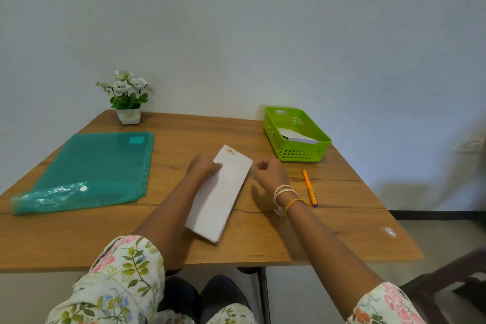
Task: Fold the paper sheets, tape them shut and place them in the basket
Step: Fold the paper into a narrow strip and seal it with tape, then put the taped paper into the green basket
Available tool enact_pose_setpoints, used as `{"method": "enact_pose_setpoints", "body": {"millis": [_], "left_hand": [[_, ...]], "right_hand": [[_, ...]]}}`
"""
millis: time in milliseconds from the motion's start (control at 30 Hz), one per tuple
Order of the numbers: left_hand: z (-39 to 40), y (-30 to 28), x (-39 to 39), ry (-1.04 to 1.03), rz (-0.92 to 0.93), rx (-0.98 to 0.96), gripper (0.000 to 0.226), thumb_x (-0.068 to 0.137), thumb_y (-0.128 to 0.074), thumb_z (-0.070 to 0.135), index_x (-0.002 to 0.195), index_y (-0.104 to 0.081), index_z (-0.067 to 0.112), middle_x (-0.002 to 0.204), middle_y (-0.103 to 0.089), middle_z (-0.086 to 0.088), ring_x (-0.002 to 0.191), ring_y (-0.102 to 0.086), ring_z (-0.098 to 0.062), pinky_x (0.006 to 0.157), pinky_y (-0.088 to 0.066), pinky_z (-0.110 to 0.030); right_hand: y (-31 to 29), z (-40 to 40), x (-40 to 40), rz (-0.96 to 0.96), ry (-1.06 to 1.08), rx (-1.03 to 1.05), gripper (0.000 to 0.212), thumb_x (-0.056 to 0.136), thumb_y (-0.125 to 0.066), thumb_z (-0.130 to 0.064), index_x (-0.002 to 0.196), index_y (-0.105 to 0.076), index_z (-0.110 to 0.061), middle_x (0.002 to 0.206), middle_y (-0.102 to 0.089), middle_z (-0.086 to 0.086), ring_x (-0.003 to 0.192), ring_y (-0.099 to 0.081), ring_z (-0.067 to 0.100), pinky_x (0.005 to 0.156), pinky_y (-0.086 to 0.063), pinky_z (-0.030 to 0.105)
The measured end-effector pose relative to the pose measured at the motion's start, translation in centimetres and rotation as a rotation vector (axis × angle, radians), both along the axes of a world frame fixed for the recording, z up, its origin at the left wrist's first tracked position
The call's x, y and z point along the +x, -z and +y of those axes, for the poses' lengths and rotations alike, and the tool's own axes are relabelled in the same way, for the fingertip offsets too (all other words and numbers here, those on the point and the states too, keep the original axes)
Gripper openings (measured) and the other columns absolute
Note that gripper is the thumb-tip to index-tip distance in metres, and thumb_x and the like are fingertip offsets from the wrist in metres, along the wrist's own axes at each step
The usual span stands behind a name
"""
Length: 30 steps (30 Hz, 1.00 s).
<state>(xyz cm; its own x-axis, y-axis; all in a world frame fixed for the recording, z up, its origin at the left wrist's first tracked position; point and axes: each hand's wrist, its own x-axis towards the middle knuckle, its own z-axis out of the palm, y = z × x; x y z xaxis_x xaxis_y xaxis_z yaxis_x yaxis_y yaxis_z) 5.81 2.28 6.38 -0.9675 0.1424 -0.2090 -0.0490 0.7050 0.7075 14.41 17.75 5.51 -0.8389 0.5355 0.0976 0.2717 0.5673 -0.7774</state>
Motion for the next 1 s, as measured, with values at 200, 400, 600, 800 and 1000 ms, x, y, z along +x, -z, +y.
{"method": "enact_pose_setpoints", "body": {"millis": [200,400,600,800,1000], "left_hand": [[2.7,-1.9,0.7,-0.406,-0.232,0.700,0.016,0.091,-0.062,0.012,0.089,-0.053,-0.001,0.097,-0.064,-0.011,0.069,-0.061,-0.023,0.060,-0.051,-0.031],[6.1,-4.5,1.6,-0.274,-0.345,0.841,0.027,0.094,-0.060,0.018,0.112,-0.056,-0.002,0.108,-0.066,-0.015,0.093,-0.066,-0.034,0.086,-0.055,-0.046],[7.8,-6.0,3.0,0.245,-0.599,0.625,0.035,0.095,-0.056,0.038,0.108,-0.053,0.005,0.088,-0.064,-0.014,0.070,-0.066,-0.025,0.058,-0.058,-0.034],[12.4,-7.5,2.5,0.255,-0.634,0.820,0.018,0.094,-0.059,0.006,0.109,-0.052,-0.002,0.086,-0.065,-0.013,0.051,-0.068,-0.013,0.044,-0.054,-0.020],[16.7,-8.5,1.1,0.193,-0.567,0.985,0.037,0.094,-0.044,-0.013,0.131,-0.045,-0.011,0.130,-0.055,-0.022,0.122,-0.055,-0.030,0.098,-0.042,-0.021]], "right_hand": [[-2.1,-0.7,0.2,-0.118,-0.111,-0.342,0.026,0.086,-0.063,-0.027,0.098,-0.063,-0.004,0.094,-0.066,0.014,0.078,-0.063,0.027,0.065,-0.048,0.031],[-3.5,1.4,0.1,0.041,-0.059,-0.533,0.014,0.087,-0.061,-0.005,0.095,-0.065,0.007,0.089,-0.063,0.016,0.077,-0.061,0.026,0.067,-0.048,0.030],[-6.8,6.9,-0.6,0.160,0.089,-0.388,0.005,0.085,-0.065,-0.007,0.087,-0.065,-0.003,0.089,-0.065,0.014,0.078,-0.061,0.025,0.068,-0.047,0.031],[-9.7,11.3,-1.9,0.117,0.198,-0.331,0.026,0.083,-0.070,-0.016,0.068,-0.050,-0.010,0.080,-0.061,0.008,0.068,-0.060,0.022,0.054,-0.046,0.026],[-10.8,13.4,-2.9,0.035,0.192,-0.443,0.026,0.082,-0.061,0.004,0.107,-0.053,0.004,0.069,-0.060,0.013,0.040,-0.060,0.012,0.038,-0.048,0.022]]}}
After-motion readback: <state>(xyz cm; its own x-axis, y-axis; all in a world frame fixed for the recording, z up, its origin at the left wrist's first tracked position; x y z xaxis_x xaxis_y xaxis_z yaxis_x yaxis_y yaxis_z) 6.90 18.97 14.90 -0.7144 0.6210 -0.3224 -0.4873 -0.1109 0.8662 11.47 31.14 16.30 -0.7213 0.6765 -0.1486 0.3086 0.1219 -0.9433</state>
